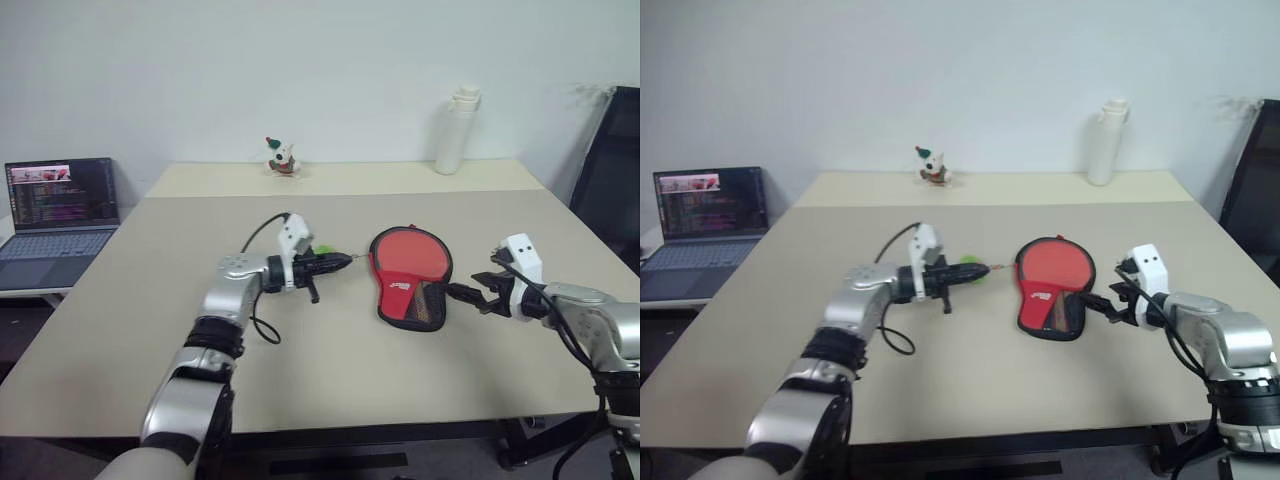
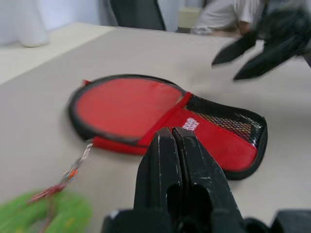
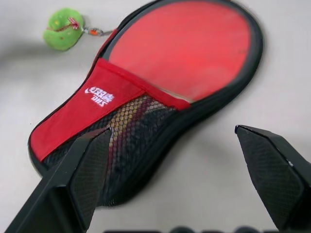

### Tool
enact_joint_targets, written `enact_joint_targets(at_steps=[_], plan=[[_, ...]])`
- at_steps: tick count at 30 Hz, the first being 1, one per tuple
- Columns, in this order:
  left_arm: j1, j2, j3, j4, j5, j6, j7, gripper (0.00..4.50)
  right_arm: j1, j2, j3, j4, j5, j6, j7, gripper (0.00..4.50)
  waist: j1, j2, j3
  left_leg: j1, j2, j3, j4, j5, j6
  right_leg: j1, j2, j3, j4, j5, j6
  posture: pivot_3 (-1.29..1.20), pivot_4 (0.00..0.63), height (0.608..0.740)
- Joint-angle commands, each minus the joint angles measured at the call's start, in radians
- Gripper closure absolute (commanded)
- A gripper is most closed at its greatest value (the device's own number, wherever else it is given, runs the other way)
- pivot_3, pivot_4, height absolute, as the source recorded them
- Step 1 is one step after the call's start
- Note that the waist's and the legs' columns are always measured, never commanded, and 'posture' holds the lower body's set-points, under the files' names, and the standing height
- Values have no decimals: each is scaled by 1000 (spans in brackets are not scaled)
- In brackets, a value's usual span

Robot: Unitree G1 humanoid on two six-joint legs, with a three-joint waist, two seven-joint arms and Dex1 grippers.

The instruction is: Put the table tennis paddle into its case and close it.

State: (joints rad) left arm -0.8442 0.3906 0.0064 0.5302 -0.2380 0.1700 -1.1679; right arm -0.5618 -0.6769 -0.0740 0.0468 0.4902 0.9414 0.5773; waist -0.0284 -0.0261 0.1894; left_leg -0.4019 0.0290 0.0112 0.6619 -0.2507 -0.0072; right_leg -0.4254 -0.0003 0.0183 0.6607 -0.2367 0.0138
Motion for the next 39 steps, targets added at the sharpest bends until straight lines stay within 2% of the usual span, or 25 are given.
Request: enact_joint_targets(at_steps=[1,4,9,15,18,25,31,39], plan=[[81,66,37,-275,-106,158,-11,4438,-68,33,26,124,-69,-93,-3,0,3,0,0,0,0,0,0,0,0,0,-1,0,0,0,0,0,150,740],[145,109,51,-408,-153,243,8,4438,-109,64,46,226,-117,-143,-7,0,5,0,0,1,0,-1,1,0,0,1,-4,0,0,0,0,0,150,740],[192,139,81,-511,-188,305,80,4438,-181,112,101,414,-205,-190,-6,0,2,0,0,1,-1,0,2,0,0,2,-5,0,0,1,1,0,150,740],[212,149,67,-541,-195,312,113,4438,-204,144,137,446,-226,-175,66,0,-2,0,0,3,0,0,1,0,0,2,-3,0,1,1,1,0,150,740],[216,150,64,-549,-199,315,122,4500,-197,162,154,433,-236,-163,84,543,-5,0,0,3,0,0,1,0,0,2,-2,0,2,1,1,0,150,740],[246,162,58,-575,-200,319,129,4500,-194,200,157,438,-248,-136,98,2804,-6,0,-1,6,0,0,1,0,0,4,-2,1,2,1,1,0,150,740],[332,237,24,-634,-233,340,21,4500,-205,226,159,399,-206,-65,174,4467,-12,0,-1,7,0,0,1,0,0,4,-1,1,3,0,0,0,150,740],[465,410,-34,-645,-189,279,-141,4500,-147,220,205,144,-141,67,274,4467,-23,0,-1,6,1,-1,-1,0,0,2,1,1,3,-1,-2,0,150,740]])
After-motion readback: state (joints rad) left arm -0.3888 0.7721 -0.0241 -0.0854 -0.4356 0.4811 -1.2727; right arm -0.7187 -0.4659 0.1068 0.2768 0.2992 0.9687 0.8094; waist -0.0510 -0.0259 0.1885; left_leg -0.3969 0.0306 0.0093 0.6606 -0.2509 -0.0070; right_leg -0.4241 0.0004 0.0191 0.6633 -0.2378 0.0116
